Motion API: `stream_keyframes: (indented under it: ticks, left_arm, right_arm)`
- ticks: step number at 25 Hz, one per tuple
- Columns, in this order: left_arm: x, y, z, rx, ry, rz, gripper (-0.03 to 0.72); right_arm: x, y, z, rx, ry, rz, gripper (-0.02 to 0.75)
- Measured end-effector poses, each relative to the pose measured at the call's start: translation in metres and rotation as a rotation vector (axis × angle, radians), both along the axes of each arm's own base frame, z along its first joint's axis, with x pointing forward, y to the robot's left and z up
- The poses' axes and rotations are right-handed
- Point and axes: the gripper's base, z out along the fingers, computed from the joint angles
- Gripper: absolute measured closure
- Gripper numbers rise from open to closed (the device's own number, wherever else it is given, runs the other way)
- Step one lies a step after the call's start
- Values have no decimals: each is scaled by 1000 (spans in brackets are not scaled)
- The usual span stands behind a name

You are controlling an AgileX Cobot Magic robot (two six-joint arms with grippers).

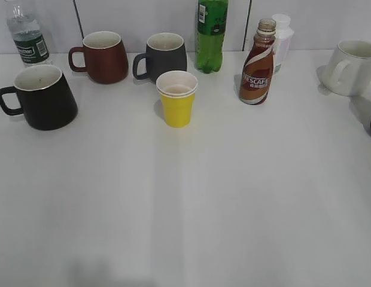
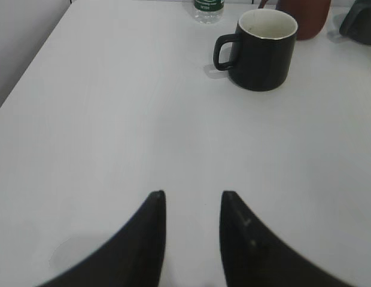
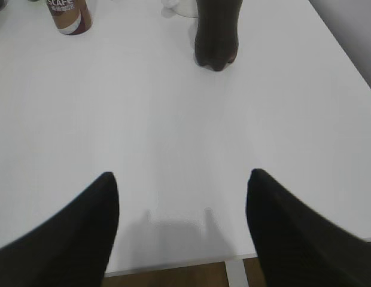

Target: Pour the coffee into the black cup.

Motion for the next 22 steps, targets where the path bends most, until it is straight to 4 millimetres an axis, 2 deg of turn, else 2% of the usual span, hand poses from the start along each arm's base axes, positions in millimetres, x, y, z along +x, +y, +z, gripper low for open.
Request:
stream_keyframes:
  ticks: [22]
  left_arm:
    - [0,1,0,14,0,10,450]
  right_arm:
    - [0,0,0,0,0,0,214]
